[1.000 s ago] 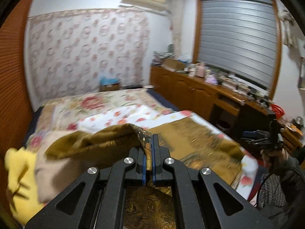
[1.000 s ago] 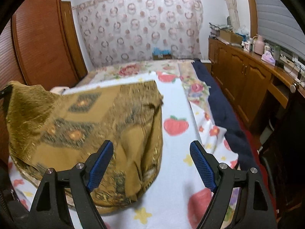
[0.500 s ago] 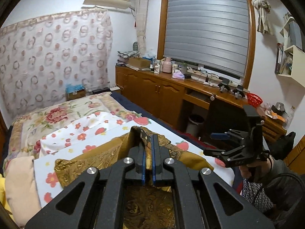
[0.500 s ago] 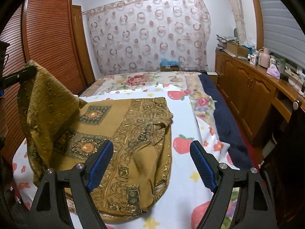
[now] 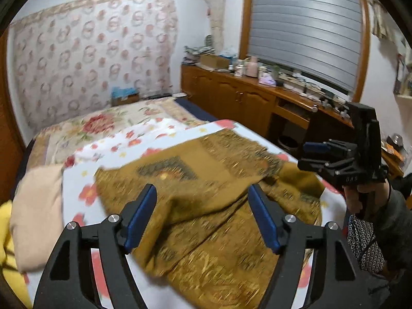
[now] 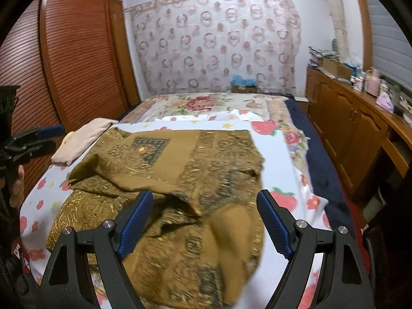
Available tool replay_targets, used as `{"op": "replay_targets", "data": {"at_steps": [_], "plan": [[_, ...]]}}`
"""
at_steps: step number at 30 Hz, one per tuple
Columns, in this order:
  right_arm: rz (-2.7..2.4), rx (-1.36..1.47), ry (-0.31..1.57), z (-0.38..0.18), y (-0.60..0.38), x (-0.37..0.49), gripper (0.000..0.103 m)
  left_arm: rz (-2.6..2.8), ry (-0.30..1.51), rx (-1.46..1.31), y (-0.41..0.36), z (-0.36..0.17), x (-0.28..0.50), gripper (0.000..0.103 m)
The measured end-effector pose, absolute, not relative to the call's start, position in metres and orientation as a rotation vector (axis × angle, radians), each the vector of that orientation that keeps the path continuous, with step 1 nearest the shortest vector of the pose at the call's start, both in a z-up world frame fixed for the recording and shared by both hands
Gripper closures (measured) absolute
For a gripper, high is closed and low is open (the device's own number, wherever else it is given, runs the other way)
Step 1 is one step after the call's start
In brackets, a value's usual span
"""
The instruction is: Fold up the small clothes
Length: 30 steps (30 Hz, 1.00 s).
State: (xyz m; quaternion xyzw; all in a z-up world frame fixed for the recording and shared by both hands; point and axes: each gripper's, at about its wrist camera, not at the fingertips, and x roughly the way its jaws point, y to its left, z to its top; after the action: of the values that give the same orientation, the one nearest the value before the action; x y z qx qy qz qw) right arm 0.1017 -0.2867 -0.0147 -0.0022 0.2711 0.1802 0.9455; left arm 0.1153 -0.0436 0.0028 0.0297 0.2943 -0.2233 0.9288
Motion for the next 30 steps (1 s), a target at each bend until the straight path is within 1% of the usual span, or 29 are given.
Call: {"op": "replay_targets", "data": {"at_steps": [5, 10, 18, 20, 23, 26, 27, 28, 29, 30], "plan": [[0.430, -0.072, 0.598, -0.023, -0.251, 0.127, 0.019, -0.388, 0.626, 0.047, -0.018, -0.012, 0.105, 0.029], [0.511, -0.153, 0.688, -0.036, -0.215, 0.158, 0.019, -0.347, 0.643, 0.030, 0.002, -0.026, 0.099, 0.029], [0.550, -0.265, 0.787, -0.050, -0.186, 0.192, 0.019, -0.338, 0.659, 0.011, 0.012, -0.037, 0.095, 0.029], [0.552, -0.271, 0.794, -0.052, -0.185, 0.195, 0.022, -0.338, 0.659, 0.010, 0.012, -0.038, 0.094, 0.029], [0.550, -0.279, 0.798, -0.053, -0.185, 0.194, 0.035, -0.338, 0.659, 0.010, 0.012, -0.039, 0.094, 0.029], [0.547, -0.286, 0.794, -0.057, -0.187, 0.192, 0.054, -0.339, 0.658, 0.009, 0.013, -0.039, 0.094, 0.029], [0.541, -0.286, 0.790, -0.058, -0.190, 0.188, 0.067, -0.341, 0.658, 0.008, 0.012, -0.040, 0.093, 0.029], [0.537, -0.283, 0.791, -0.059, -0.192, 0.187, 0.075, -0.341, 0.659, 0.008, 0.013, -0.041, 0.092, 0.029], [0.534, -0.282, 0.787, -0.058, -0.193, 0.186, 0.080, -0.339, 0.663, 0.009, 0.012, -0.042, 0.092, 0.029], [0.534, -0.280, 0.776, -0.058, -0.195, 0.185, 0.092, -0.338, 0.666, 0.008, 0.012, -0.044, 0.092, 0.029]]}}
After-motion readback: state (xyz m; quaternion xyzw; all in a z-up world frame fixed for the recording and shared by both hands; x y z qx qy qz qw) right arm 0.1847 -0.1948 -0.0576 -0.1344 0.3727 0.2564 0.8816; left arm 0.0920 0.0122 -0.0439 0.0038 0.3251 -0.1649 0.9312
